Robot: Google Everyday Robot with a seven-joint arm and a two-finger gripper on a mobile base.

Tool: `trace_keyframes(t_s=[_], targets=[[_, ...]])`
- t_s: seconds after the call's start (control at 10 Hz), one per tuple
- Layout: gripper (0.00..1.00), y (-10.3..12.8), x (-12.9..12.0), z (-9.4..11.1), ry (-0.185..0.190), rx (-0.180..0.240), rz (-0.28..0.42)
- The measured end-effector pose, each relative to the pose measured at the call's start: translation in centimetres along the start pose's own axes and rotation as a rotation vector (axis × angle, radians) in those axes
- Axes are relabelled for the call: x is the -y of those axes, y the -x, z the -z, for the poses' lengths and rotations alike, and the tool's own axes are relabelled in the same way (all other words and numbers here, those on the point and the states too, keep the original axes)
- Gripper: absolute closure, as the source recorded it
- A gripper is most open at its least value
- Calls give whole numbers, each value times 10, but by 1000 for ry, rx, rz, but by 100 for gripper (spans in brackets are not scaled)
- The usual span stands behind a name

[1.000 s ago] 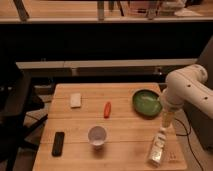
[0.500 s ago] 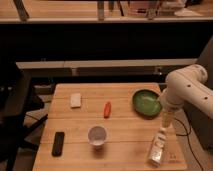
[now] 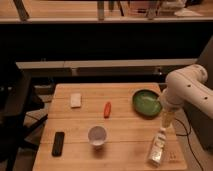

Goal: Drag the pepper across the table

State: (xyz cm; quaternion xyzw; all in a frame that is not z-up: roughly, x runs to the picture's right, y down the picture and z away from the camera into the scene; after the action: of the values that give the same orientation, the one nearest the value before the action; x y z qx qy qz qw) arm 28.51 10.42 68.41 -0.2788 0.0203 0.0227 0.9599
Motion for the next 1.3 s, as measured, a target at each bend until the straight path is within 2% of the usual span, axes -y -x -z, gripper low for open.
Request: trace_keyframes(t_s=[0.3, 0.6, 0.8, 1.0, 1.3], targets=[[20, 2, 3, 0, -4, -13, 14], [20, 50, 22, 0, -16, -52, 102], [20, 70, 31, 1, -22, -82, 154], [20, 76, 36, 0, -24, -95, 185], [20, 108, 47, -1, -33, -115, 258]])
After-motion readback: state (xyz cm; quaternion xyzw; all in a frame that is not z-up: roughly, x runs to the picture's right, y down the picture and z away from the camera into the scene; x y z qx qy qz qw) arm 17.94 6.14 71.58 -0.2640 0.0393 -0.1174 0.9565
